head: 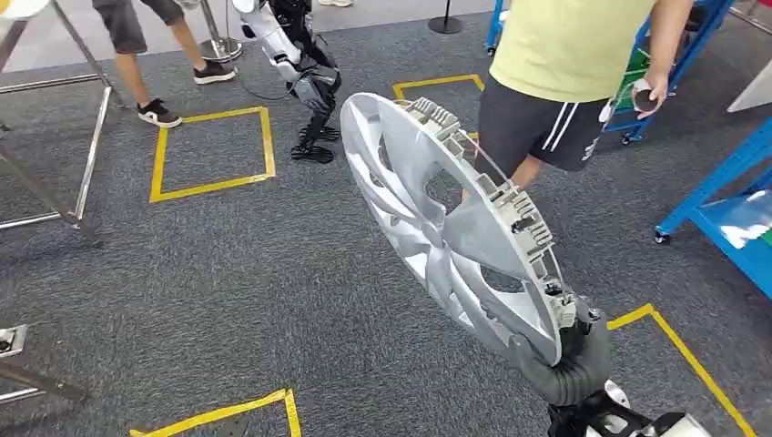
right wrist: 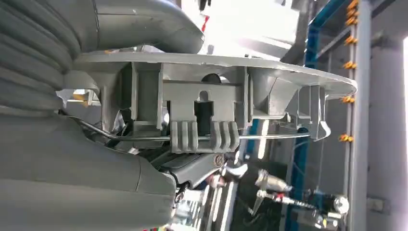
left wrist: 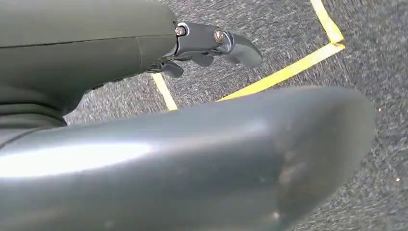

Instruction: Take the parts from the cabinet and place them on the table.

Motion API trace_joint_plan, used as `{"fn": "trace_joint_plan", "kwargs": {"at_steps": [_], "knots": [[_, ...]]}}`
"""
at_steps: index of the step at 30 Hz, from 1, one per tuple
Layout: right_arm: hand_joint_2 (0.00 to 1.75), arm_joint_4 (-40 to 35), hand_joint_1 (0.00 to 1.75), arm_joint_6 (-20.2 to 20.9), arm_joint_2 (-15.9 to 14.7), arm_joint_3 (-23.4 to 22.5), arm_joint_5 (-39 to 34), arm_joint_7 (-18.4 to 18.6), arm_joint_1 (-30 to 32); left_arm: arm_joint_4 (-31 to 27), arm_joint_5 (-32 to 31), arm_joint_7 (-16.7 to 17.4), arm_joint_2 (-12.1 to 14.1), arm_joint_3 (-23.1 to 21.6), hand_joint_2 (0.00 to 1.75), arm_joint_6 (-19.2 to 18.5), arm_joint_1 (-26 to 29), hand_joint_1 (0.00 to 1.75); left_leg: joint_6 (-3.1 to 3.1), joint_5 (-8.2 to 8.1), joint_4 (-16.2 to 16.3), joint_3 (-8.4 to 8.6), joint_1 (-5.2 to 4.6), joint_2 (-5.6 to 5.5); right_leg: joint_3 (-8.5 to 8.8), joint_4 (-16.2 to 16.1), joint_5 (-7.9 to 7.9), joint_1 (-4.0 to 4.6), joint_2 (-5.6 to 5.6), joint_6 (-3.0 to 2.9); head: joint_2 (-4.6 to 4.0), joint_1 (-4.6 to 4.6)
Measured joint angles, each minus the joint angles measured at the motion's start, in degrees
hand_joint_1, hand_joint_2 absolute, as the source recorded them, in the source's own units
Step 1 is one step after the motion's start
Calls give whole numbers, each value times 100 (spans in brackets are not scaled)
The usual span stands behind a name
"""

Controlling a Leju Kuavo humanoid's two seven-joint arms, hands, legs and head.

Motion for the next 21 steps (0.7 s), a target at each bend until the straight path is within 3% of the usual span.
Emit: {"fn": "trace_joint_plan", "kwargs": {"at_steps": [1,2,4,5,6,7,8,10,11,12,14,15,16,17,20,21], "knots": [[175,-2,175,0,-2,2,0,0,2,0,-2,2,-9,0,0,0,-12,0,-55,-1,34,-35,-37,-69,25,-133,-59,3,211,8,0,-7],[175,-18,175,0,-2,2,-2,0,5,0,-2,9,-17,0,0,0,-9,0,-102,24,16,-61,-10,-139,15,-129,-40,16,97,-10,0,-4],[175,-17,175,0,-4,-2,-7,0,1,2,-2,11,-22,0,0,-2,12,0,-191,67,-40,-74,36,-251,17,-130,-23,64,0,-78,0,-4],[175,-17,175,2,-7,-4,-4,0,-7,2,4,11,-22,0,0,-2,15,0,-243,83,-54,-117,19,-316,39,-196,18,34,-80,-135,0,-11],[175,-17,175,4,-7,-2,-4,2,-22,2,7,9,-24,0,0,-4,16,0,-231,31,35,-123,25,-97,61,-238,50,20,-191,-175,0,-11],[175,-28,175,2,-7,-7,-13,0,-21,2,7,9,-31,0,0,-7,-5,0,-236,-166,300,-262,-7,230,64,-246,47,28,-263,-220,0,-68],[175,-28,175,2,-9,-15,-15,2,-15,2,7,9,-33,0,0,-9,-29,0,-254,-389,697,-447,-4,377,64,-245,37,40,-353,-237,0,-87],[175,-28,175,2,-9,-22,-11,0,-9,2,9,9,-33,0,0,-9,-37,0,-290,-741,1523,-821,12,491,62,-243,23,64,-537,-258,0,-90],[175,-28,175,6,-9,-24,-11,0,-9,4,9,11,-33,0,0,-11,-24,0,-305,-757,1702,-886,21,505,63,-242,21,67,-620,-259,0,-90],[175,-28,175,20,-9,-24,-13,2,-10,4,11,11,-33,0,0,-11,-9,0,-316,-641,1572,-797,30,523,67,-241,16,68,-701,-255,0,-92],[175,-28,175,35,-9,-24,-13,2,-12,4,13,9,-33,0,0,-11,-2,0,-314,-224,708,-305,36,639,91,-230,-5,67,-848,-226,0,-96],[175,-28,175,35,-9,-24,-13,2,-16,2,13,9,-33,0,0,-11,-6,0,-295,-56,224,-19,27,866,110,-214,-28,73,-904,-196,0,-101],[175,-28,175,35,-9,-24,-13,2,-15,2,13,9,-44,0,0,-11,-21,0,-248,-151,22,60,-37,1185,109,-191,-60,118,-958,-156,0,-111],[175,-28,175,33,-9,-24,-13,0,-28,-2,15,7,-44,0,0,-11,-21,0,-175,-96,12,62,-19,1050,111,-177,-75,134,-1011,-132,0,-79],[175,-26,175,35,-9,-26,-13,2,-99,0,20,11,-37,0,0,-9,4,0,-73,-72,-2,18,-52,840,143,-191,-84,117,-1199,-37,0,-72],[175,-26,175,35,-11,-26,-15,2,-121,0,20,15,-41,0,0,-11,10,0,-31,-44,-27,40,-9,769,148,-147,-135,79,-1071,15,0,-68]]}}
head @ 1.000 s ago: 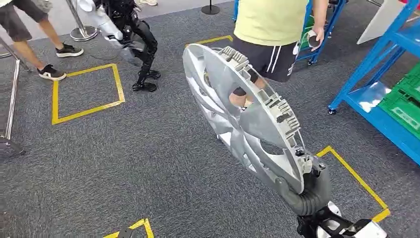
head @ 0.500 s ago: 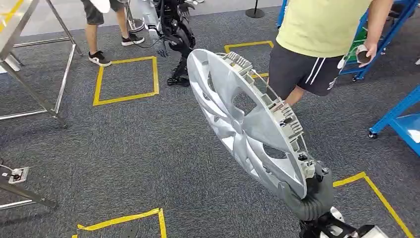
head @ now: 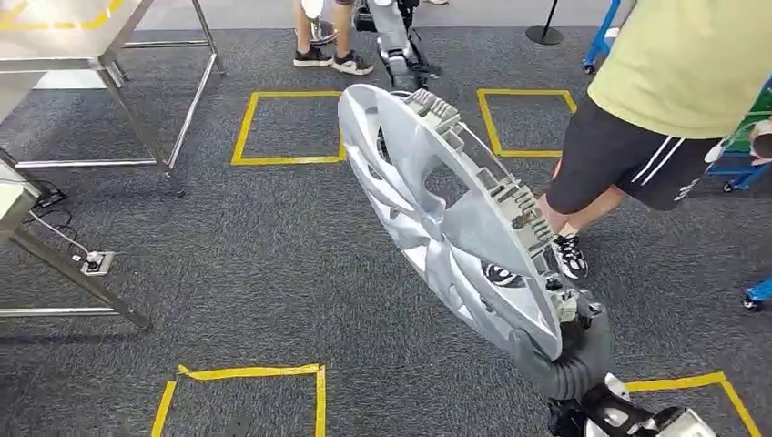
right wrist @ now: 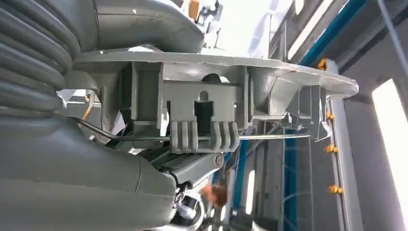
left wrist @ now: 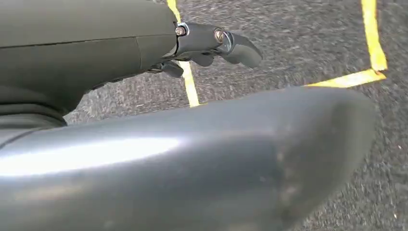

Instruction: Take the parts from the cabinet and place them on the table.

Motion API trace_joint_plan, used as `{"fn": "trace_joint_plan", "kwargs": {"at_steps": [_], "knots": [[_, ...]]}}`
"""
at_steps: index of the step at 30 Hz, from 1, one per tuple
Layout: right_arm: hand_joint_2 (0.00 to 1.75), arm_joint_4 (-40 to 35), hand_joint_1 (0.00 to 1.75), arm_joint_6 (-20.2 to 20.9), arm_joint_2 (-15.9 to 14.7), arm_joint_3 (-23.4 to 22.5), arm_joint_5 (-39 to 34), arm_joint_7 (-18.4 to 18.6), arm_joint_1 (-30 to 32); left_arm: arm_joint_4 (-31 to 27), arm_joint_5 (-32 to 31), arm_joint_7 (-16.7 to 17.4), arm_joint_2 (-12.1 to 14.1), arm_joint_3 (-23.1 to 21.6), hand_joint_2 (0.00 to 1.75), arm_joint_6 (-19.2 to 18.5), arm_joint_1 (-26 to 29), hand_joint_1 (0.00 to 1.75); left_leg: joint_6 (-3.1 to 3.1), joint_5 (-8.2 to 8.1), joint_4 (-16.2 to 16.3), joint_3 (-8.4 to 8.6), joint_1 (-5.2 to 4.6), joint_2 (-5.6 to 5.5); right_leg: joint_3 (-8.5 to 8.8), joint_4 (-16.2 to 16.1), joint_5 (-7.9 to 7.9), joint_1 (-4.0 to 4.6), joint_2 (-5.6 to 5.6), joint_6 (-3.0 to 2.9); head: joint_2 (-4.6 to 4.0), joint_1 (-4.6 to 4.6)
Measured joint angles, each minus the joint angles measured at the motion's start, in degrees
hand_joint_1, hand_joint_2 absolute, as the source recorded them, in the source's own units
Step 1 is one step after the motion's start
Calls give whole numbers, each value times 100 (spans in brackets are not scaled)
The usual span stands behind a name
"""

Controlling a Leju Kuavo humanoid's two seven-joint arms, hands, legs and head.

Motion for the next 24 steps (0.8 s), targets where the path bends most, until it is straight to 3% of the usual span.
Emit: {"fn": "trace_joint_plan", "kwargs": {"at_steps": [1,2,3,4,5,6,7,8,9,10,11,13,14,15,16,17,19,20,21,22,24], "knots": [[175,2,175,-2,2,-4,0,0,-1,-2,0,4,2,0,0,0,-12,0,25,12,0,-11,7,-66,-62,178,-135,-15,301,17,0,13],[175,2,175,-2,2,-7,-4,-2,8,-4,2,2,0,0,0,2,-29,0,57,21,0,-20,8,-130,-245,563,-364,-25,499,30,0,46],[175,4,175,-4,2,-7,-2,-2,10,-2,0,4,-7,0,0,2,-34,0,77,25,1,-30,5,-211,-498,1080,-611,-29,599,41,0,63],[175,9,175,-7,2,-9,0,0,13,-2,0,9,-7,0,0,2,-30,0,81,27,4,-37,0,-292,-713,1497,-765,-26,628,46,0,63],[175,20,175,-9,0,-13,0,0,22,0,0,18,-7,0,0,2,-17,0,81,28,7,-40,-4,-376,-854,1735,-786,-25,637,47,0,66],[175,31,175,-9,0,-13,0,0,28,0,0,17,-4,0,0,2,-4,0,76,31,14,-40,-4,-459,-856,1691,-676,-27,640,39,0,63],[175,31,175,-9,0,-15,0,0,26,0,0,20,-7,0,0,2,2,0,71,34,23,-40,-3,-540,-739,1419,-463,-30,651,25,0,70],[175,31,175,-11,0,-15,0,-2,25,0,0,20,-7,0,0,0,1,0,59,41,33,-37,1,-633,-512,937,-180,-40,690,11,0,72],[175,31,175,-13,0,-17,2,0,24,0,-2,17,-13,0,0,0,-4,0,43,46,43,-36,5,-719,-228,354,92,-57,822,-1,0,74],[175,31,175,-20,0,-20,4,0,17,0,-4,17,-15,0,0,-4,-6,0,19,56,45,-58,16,-769,-101,60,59,-98,1179,-1,0,79],[175,28,175,-31,0,-26,9,-2,29,0,-13,22,-15,0,0,-9,-17,0,-41,68,68,-96,-16,-853,-119,21,92,-62,1166,-4,0,79],[175,26,175,-35,-2,-37,20,-2,45,0,-22,22,-15,0,0,-20,-5,0,-118,113,19,-127,20,-940,-133,30,106,-32,1055,-53,0,76],[175,26,175,-37,0,-46,24,0,50,2,-28,26,-15,0,0,-31,4,0,-169,141,-13,-140,27,-1012,-127,16,129,-22,986,-94,0,76],[175,26,175,-37,0,-48,26,0,52,2,-28,35,-9,0,0,-50,3,0,-194,136,6,-171,23,-1003,-115,-50,170,-69,891,-152,0,76],[175,22,175,-37,0,-48,28,-2,59,2,-33,37,-9,0,0,-52,-1,0,-195,16,142,-227,2,-686,-106,-70,184,-57,826,-183,0,63],[175,-13,175,-48,0,-55,24,-2,97,2,-33,39,-11,0,0,-59,-25,0,-208,-218,479,-380,-9,-444,-108,-70,179,-49,743,-227,0,11],[175,-26,175,-48,0,-74,28,-2,148,2,-35,52,-11,0,0,-61,-51,0,-249,-657,1362,-763,6,-284,-108,-66,163,-25,565,-252,0,7],[175,-26,175,-44,0,-76,28,-2,157,2,-35,55,-11,0,0,-63,-47,0,-268,-770,1726,-912,12,-266,-110,-65,161,-22,478,-254,0,4],[175,-26,175,-33,0,-79,39,-2,163,4,-35,59,-11,0,0,-66,-35,0,-276,-723,1762,-910,23,-254,-108,-64,160,-22,405,-253,0,4],[175,-26,175,-33,0,-81,44,-2,163,4,-35,61,-11,0,0,-66,-27,0,-285,-564,1528,-768,34,-231,-104,-62,154,-23,330,-249,0,0],[175,-26,175,-26,0,-79,46,0,160,2,-35,61,-11,0,0,-66,-31,0,-287,-143,599,-250,46,-87,-85,-43,126,-27,199,-209,0,-7]]}}
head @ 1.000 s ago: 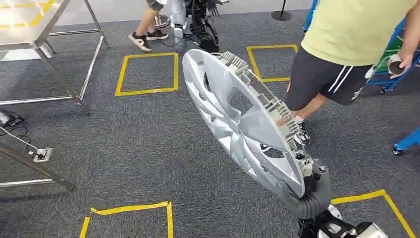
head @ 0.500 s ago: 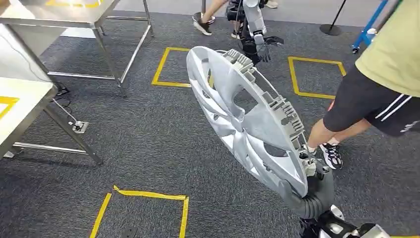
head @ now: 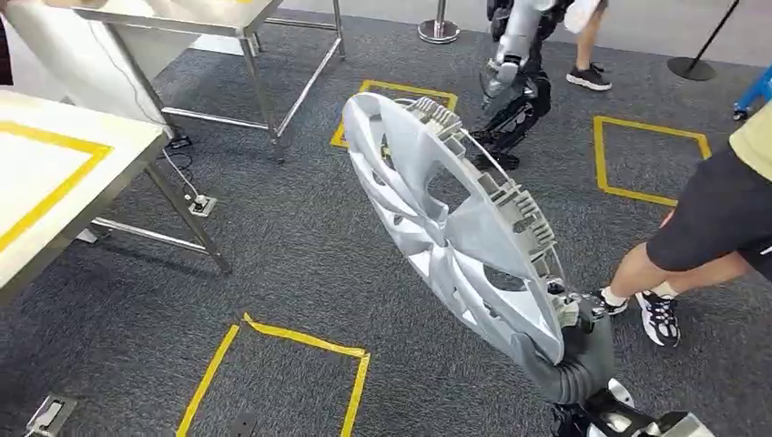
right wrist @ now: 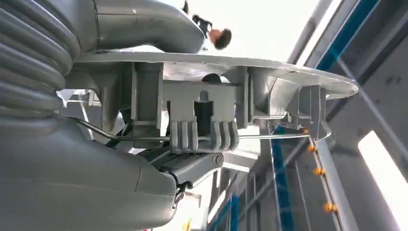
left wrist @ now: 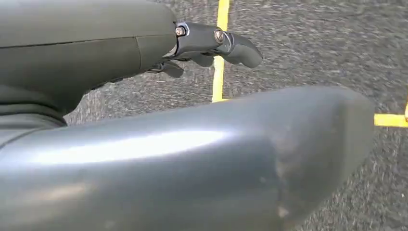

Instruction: Take the parts from the cabinet and place them on the table.

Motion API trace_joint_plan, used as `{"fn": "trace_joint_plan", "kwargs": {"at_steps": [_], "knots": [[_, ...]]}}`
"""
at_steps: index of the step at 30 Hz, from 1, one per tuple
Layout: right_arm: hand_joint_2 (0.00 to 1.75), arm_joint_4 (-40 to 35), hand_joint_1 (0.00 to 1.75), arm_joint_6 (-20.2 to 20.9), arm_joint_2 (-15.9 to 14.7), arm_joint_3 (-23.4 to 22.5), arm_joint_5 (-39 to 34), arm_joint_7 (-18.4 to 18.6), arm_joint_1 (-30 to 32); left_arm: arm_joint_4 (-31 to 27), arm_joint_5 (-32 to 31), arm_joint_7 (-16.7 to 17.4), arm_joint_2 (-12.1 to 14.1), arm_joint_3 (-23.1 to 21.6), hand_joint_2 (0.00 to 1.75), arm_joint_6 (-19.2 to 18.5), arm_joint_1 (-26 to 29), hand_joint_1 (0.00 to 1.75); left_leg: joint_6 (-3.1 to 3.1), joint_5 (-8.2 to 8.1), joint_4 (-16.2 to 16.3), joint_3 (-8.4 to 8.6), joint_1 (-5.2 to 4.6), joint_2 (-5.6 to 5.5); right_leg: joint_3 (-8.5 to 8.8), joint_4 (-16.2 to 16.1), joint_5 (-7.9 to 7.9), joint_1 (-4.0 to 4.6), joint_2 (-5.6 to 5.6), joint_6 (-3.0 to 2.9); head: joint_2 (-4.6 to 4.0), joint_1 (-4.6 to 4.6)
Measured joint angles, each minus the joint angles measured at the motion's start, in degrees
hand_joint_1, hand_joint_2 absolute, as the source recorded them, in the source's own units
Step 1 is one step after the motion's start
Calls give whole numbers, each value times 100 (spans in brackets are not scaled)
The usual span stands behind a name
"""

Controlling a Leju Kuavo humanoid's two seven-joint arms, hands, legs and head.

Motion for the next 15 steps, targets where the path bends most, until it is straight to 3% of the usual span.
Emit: {"fn": "trace_joint_plan", "kwargs": {"at_steps": [1,2,3,6,7,8,9,10,11,12,13,15], "knots": [[175,0,175,-2,0,-2,2,-2,0,-2,0,-2,-2,0,0,0,-2,0,13,86,-434,238,-10,280,15,24,-28,21,-52,41,0,-6],[175,0,175,-7,0,-9,-4,-2,6,-2,-2,2,-11,0,0,0,-19,0,95,40,-510,265,-60,309,4,69,-72,66,-115,90,0,-24],[175,0,175,-9,0,-13,-13,-2,-7,-2,-4,4,-11,0,0,0,-14,0,155,50,-504,242,-49,211,13,62,-69,67,-147,105,0,22],[175,0,175,-4,0,-13,-28,-2,-43,-2,-9,9,-9,0,0,0,27,0,261,68,-514,224,-58,40,51,56,-96,46,-307,192,0,24],[175,0,175,-4,-2,-13,-24,-2,-58,-2,-9,0,-11,0,0,0,29,0,285,84,-522,224,-31,-29,35,151,-181,9,-54,240,0,42],[175,-2,175,-4,-2,-13,-17,-2,-56,-7,-9,-4,-11,0,0,0,8,0,322,93,-522,216,-25,-79,-90,426,-367,-4,201,257,0,59],[175,-2,175,-4,-2,-13,-22,-2,-52,-7,-9,-9,-11,0,0,0,-25,0,347,98,-522,210,-25,-147,-299,861,-593,-9,331,269,0,85],[175,-2,175,-2,-2,-13,-28,-2,-59,-7,-9,-11,-18,0,0,0,-46,0,358,100,-520,202,-30,-223,-537,1339,-803,-8,399,279,0,90],[175,-2,175,-2,-2,-13,-35,-2,-59,-7,-7,-20,-17,0,0,0,-57,0,363,103,-517,199,-36,-300,-725,1692,-907,-4,423,279,0,90],[175,2,175,0,-4,-13,-44,0,-59,-7,2,-28,-17,0,0,0,-59,0,366,106,-516,202,-38,-376,-810,1818,-878,-3,430,269,0,90],[175,7,175,15,-7,-13,-57,-2,-66,-7,13,-39,-17,0,0,0,-59,0,362,110,-513,204,-38,-465,-763,1670,-710,-4,440,254,0,92],[175,7,175,35,-9,-15,-72,-2,-112,-13,22,-59,-20,0,0,0,-70,0,347,119,-498,211,-34,-639,-352,770,-158,-13,550,211,0,94]]}}
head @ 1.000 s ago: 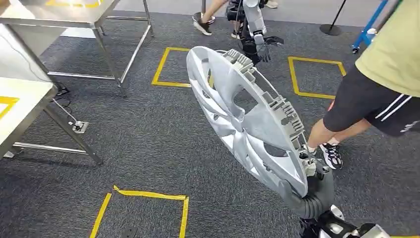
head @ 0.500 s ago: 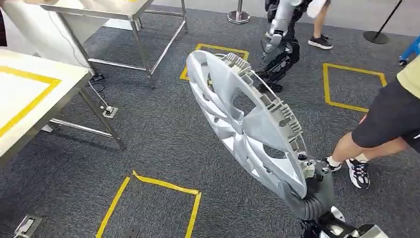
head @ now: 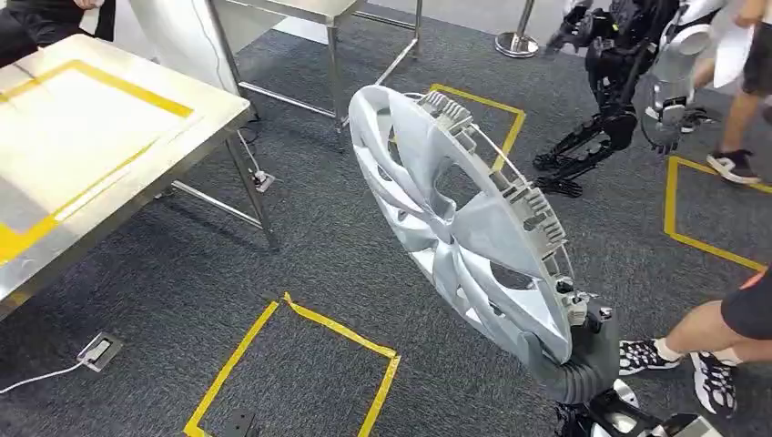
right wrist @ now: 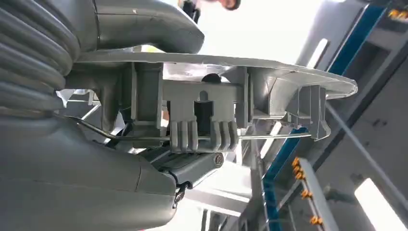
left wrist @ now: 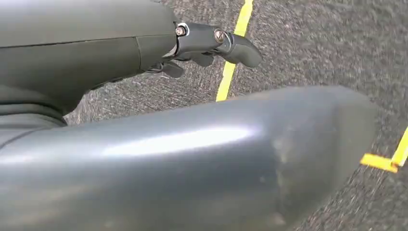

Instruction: Take the parts from the cabinet and place them on the table.

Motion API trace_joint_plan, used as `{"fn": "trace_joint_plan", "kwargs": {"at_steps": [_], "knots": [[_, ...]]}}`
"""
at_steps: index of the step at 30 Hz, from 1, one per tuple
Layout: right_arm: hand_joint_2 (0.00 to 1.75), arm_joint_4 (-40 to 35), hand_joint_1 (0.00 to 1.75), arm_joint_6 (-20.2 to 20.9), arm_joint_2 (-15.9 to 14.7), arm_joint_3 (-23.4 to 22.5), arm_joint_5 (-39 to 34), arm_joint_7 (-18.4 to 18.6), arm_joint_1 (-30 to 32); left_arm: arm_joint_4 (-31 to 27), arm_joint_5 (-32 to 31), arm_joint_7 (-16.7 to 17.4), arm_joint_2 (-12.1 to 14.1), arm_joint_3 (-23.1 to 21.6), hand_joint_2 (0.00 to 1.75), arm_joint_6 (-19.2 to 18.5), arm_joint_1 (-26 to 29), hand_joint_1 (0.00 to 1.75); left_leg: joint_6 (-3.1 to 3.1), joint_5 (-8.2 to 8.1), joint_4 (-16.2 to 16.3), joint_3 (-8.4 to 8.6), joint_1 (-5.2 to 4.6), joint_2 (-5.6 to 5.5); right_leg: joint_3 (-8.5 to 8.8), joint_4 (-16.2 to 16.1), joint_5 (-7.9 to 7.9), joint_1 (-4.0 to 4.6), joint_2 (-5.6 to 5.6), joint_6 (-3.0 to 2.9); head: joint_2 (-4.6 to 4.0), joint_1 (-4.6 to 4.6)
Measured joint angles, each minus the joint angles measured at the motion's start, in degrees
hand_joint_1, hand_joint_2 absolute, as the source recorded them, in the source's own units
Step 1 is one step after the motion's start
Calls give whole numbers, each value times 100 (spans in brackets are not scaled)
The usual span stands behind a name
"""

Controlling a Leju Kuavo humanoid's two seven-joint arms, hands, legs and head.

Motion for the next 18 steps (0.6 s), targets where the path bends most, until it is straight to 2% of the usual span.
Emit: {"fn": "trace_joint_plan", "kwargs": {"at_steps": [1,2,3,4,5,6,7,8,9,11,12,13,14,15,16,17,18], "knots": [[175,0,175,9,0,2,2,0,-47,0,0,-2,-7,0,0,0,-10,0,-19,7,3,-7,7,-75,231,-501,203,-18,241,-22,0,4],[175,13,175,26,0,2,13,2,-107,-2,-2,-2,-9,0,0,0,-31,0,-63,19,15,-40,-21,-123,281,-646,113,-26,475,-23,0,0],[175,20,175,44,0,2,26,0,-162,-2,-2,2,-9,0,0,0,-45,0,-102,39,13,-68,-2,-189,268,-666,139,-21,403,-11,0,-4],[175,33,175,70,0,2,37,0,-214,-4,-2,7,-9,0,0,0,-46,0,-143,61,-13,-86,20,-236,270,-666,145,4,348,-27,0,-7],[175,52,175,75,0,2,42,2,-269,-2,-2,17,-7,0,0,0,-39,0,-194,90,-49,-86,41,-317,273,-667,152,23,288,-62,0,0],[175,59,175,77,0,2,42,2,-309,-2,0,22,-7,0,0,0,-36,0,-244,112,-70,-120,25,-383,284,-716,185,3,217,-110,0,-4],[175,63,175,92,0,2,42,2,-340,-2,4,33,0,0,0,0,-35,0,-239,60,5,-134,22,-137,309,-774,223,-29,101,-159,0,-7],[175,66,175,94,0,0,35,2,-339,-2,7,44,-2,0,0,-2,-47,0,-255,-93,180,-222,-13,195,317,-791,224,-21,42,-203,0,-65],[175,66,175,94,0,-4,35,2,-335,-2,7,53,-4,0,0,-2,-74,0,-274,-326,560,-401,-9,360,316,-789,222,-5,-61,-225,0,-83],[175,79,175,112,0,-11,50,2,-326,-2,7,53,-7,0,0,-2,-84,0,-312,-703,1420,-785,8,455,315,-784,211,8,-240,-241,0,-87],[175,90,175,125,0,-15,59,2,-325,0,4,59,-7,0,0,-2,-74,0,-332,-729,1653,-884,15,465,313,-782,207,8,-323,-244,0,-87],[175,94,175,138,0,-15,81,2,-328,0,4,61,-7,0,0,-4,-62,0,-345,-623,1571,-825,24,480,315,-778,202,8,-406,-240,0,-92],[175,94,175,140,0,-13,96,2,-328,0,4,61,-7,0,0,-7,-62,0,-348,-422,1239,-646,31,513,319,-773,194,8,-479,-231,0,-96],[175,94,175,140,0,-13,98,2,-331,-2,2,61,-4,0,0,-9,-67,0,-346,-193,759,-386,31,586,329,-761,179,7,-548,-214,0,-96],[175,94,175,133,0,-13,116,6,-331,-2,-9,61,-4,0,0,-13,-76,0,-332,1,255,-106,28,733,344,-742,156,7,-609,-183,0,-101],[175,92,175,105,0,-13,140,9,-328,-2,-31,65,-11,0,0,-31,-96,0,-294,-73,-7,7,-20,1023,346,-729,133,36,-662,-147,0,-111],[175,83,175,68,0,-17,151,13,-326,-4,-39,68,-15,0,0,-46,-110,0,-207,-15,-19,11,-16,922,339,-703,113,69,-713,-108,0,-98]]}}
